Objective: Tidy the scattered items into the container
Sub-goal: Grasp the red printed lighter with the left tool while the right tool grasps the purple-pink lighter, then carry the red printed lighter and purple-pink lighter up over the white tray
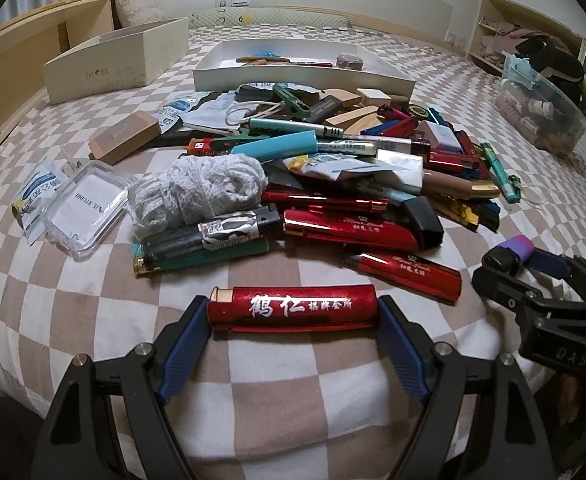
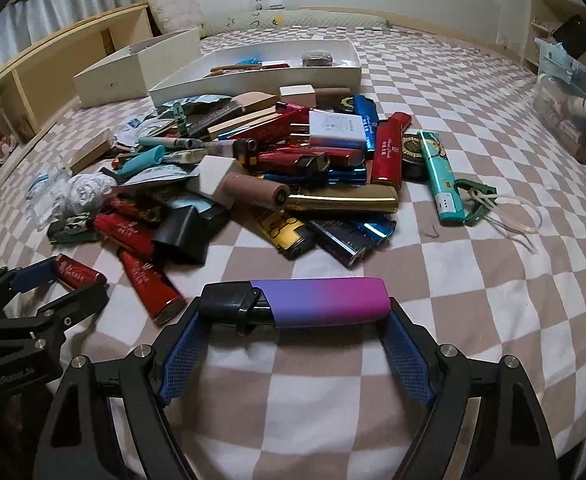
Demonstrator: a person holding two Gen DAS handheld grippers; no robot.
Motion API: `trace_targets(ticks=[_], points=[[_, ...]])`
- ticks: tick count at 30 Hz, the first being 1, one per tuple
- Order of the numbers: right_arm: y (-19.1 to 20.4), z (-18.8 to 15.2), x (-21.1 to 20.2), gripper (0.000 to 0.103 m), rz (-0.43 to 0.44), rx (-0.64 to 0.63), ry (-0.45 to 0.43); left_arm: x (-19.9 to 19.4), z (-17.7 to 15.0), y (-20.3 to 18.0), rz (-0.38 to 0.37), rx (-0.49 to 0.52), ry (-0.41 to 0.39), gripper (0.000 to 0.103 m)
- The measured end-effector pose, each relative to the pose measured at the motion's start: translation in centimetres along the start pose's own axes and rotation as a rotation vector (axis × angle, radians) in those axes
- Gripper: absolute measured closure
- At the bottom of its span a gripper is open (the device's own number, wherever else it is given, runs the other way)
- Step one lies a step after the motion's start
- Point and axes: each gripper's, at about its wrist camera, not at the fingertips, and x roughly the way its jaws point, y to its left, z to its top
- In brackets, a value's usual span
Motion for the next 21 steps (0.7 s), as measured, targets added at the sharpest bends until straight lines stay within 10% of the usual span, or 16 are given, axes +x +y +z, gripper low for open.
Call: trace_targets(ticks=[21], points=[[0.3, 3.3, -0.9, 0.019, 0.062, 0.034, -0.001, -1.6, 4.8, 1.2, -0.025, -0.048, -0.054, 0.021]])
